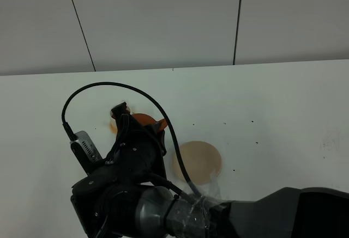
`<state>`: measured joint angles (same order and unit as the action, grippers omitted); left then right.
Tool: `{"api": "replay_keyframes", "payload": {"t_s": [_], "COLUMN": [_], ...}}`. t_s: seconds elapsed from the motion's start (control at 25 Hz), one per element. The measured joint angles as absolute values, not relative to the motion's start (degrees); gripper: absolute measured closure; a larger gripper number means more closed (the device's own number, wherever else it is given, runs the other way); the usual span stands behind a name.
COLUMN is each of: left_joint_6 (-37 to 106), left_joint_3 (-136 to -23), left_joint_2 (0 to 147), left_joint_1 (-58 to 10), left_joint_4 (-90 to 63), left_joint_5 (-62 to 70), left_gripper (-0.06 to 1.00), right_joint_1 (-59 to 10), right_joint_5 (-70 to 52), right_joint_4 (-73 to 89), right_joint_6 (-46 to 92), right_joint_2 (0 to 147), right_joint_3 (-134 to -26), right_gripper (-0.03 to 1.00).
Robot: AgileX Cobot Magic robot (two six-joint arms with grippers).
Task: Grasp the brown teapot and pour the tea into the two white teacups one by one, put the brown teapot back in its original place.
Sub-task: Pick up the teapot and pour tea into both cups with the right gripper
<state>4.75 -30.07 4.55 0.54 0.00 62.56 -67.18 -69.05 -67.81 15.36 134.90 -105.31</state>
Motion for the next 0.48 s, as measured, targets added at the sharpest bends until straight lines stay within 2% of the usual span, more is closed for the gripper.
{"api": "replay_keyframes", "payload": {"t_s": [0.48], "left_joint_6": [4.8], "left_joint_3": [-30.1], "left_joint_2": [4.5], "left_joint_1": [0.5], "left_joint_4": [0.0], "left_joint_5": [62.6], "left_gripper": [0.71], "right_joint_1": [-67.2], "right_joint_5": [-69.0], "right_joint_4": [-67.7], "right_joint_6": [15.4], "right_joint_2": [134.9], "right_joint_3": [-105.3], "right_gripper": [0.87]}}
